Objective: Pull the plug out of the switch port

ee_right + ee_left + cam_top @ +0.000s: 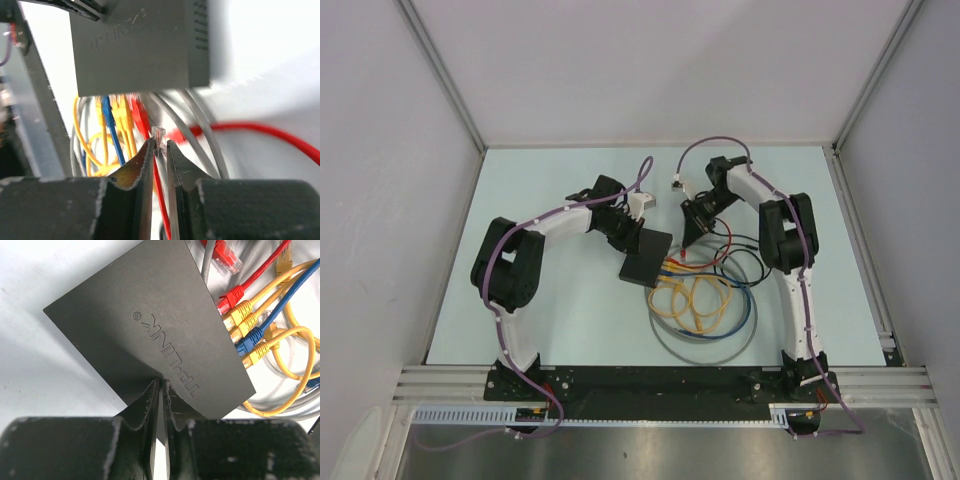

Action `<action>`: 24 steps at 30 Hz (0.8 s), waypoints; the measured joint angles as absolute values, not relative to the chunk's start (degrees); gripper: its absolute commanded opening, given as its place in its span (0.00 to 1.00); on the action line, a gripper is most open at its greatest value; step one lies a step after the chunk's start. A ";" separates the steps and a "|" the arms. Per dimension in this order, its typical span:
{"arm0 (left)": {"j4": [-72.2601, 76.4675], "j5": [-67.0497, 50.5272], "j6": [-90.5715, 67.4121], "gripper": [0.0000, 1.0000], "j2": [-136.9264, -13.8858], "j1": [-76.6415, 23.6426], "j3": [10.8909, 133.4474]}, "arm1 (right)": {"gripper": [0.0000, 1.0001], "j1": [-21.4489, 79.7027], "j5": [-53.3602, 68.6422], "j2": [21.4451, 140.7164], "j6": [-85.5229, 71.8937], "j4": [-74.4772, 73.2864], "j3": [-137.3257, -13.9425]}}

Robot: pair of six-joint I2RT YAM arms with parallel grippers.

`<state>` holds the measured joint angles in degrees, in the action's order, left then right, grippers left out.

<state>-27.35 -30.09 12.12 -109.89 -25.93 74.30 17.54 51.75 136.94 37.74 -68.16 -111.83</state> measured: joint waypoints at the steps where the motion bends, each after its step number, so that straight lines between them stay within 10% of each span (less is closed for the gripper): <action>1: -27.35 -30.09 12.12 0.13 -109.89 -25.93 74.30 | 0.00 16.97 50.74 135.68 37.71 -67.83 -111.83; 7: -27.35 -30.13 12.10 0.13 -109.89 -25.96 74.39 | 0.02 12.91 44.23 127.76 36.93 -64.77 -110.98; 15: -27.40 -30.15 12.05 0.10 -109.89 -26.02 74.48 | 0.51 8.21 33.17 123.52 28.88 -57.91 -102.26; 24: -29.56 -30.50 12.08 0.38 -109.43 -26.39 75.96 | 0.56 9.34 35.14 118.26 23.88 -55.02 -101.56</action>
<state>-29.56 -30.50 12.08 -109.43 -26.39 75.96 9.34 35.14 118.26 23.88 -55.02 -101.56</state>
